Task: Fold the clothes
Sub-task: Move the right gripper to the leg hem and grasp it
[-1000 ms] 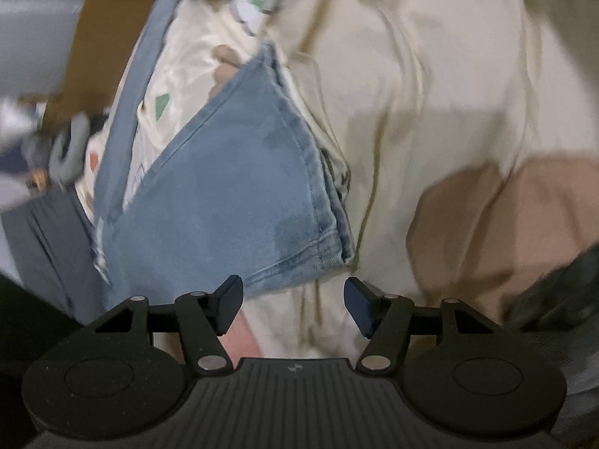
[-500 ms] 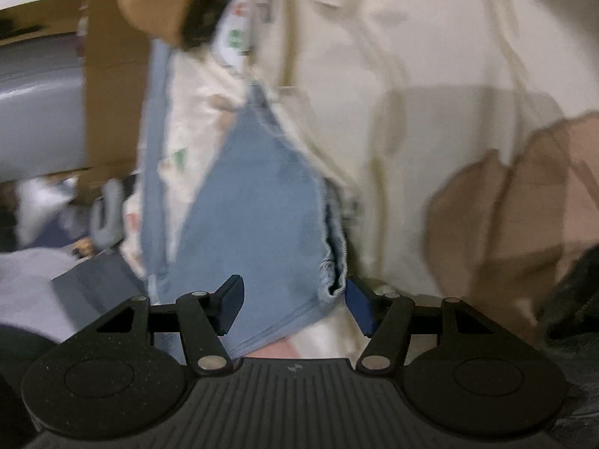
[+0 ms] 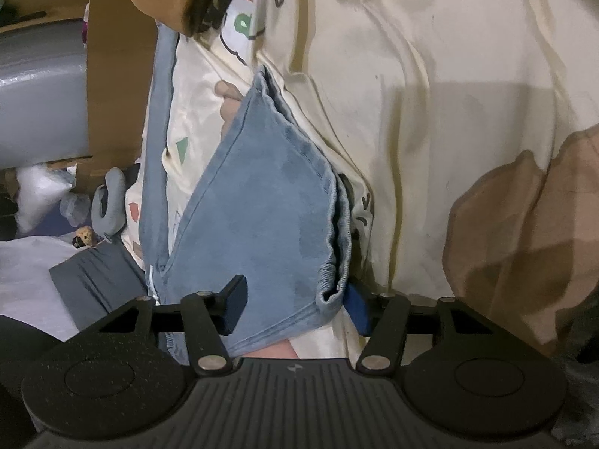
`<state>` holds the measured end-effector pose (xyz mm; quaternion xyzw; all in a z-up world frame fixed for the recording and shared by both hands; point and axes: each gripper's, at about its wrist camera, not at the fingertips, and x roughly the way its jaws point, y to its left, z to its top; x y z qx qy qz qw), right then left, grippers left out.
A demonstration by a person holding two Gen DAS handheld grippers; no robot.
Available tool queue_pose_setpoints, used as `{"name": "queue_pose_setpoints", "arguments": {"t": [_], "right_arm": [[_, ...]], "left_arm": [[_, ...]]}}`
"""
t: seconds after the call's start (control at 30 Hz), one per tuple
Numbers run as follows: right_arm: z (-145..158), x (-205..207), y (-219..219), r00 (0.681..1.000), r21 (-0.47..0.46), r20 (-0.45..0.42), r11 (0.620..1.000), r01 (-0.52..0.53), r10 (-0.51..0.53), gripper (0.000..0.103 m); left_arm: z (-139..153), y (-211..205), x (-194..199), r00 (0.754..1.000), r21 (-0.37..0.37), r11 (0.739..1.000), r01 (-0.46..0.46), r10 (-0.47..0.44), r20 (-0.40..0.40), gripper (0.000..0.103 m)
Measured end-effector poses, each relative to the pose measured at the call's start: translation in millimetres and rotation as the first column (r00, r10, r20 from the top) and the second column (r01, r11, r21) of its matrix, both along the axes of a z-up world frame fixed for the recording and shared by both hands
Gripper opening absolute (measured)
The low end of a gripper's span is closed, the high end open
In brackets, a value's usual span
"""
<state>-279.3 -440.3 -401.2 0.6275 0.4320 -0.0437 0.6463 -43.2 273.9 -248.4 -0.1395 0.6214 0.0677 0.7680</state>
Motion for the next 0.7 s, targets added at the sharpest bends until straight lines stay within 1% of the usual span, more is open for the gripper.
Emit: {"name": "queue_pose_setpoints", "arguments": {"t": [0.03, 0.13, 0.17, 0.2, 0.27, 0.4, 0.57, 0.7], "right_arm": [[-1.8, 1.8, 0.8, 1.000, -0.014, -0.010, 1.000, -0.012, 0.012, 0.053], [-3.6, 7.7, 2.8, 0.998, -0.058, -0.031, 0.996, -0.061, 0.059, 0.042], [-3.1, 9.7, 3.1, 0.997, -0.071, -0.035, 0.995, -0.077, 0.075, 0.034], [-2.2, 11.2, 3.2, 0.995, -0.084, -0.039, 0.992, -0.092, 0.089, 0.024], [1.4, 11.8, 1.6, 0.993, -0.114, -0.043, 0.987, -0.116, 0.112, 0.012], [10.2, 12.5, -2.0, 0.989, -0.137, -0.037, 0.980, -0.146, 0.142, 0.010], [29.8, 15.1, -2.8, 0.983, -0.174, 0.001, 0.968, -0.180, 0.183, 0.010], [28.9, 23.9, 0.5, 0.976, -0.199, -0.023, 0.956, -0.215, 0.215, 0.012]], "left_arm": [[-0.4, 0.8, -0.4, 1.000, 0.003, 1.000, -0.002, 0.002, -0.003, 0.096], [0.5, 3.1, -0.6, 1.000, 0.002, 1.000, -0.008, 0.008, -0.003, 0.096], [1.1, 3.5, -0.2, 1.000, -0.001, 1.000, -0.008, 0.008, -0.001, 0.096], [1.6, 3.8, 0.0, 1.000, -0.002, 1.000, -0.008, 0.008, 0.002, 0.096], [1.3, 4.3, 0.4, 1.000, -0.003, 1.000, -0.011, 0.011, 0.003, 0.096], [-0.3, 4.5, 1.4, 1.000, -0.008, 1.000, -0.019, 0.019, 0.004, 0.096], [-4.5, 1.9, 2.8, 1.000, -0.012, 1.000, -0.005, 0.005, -0.007, 0.096], [-4.4, -0.3, 5.0, 1.000, -0.011, 1.000, 0.009, -0.009, -0.018, 0.096]]}}
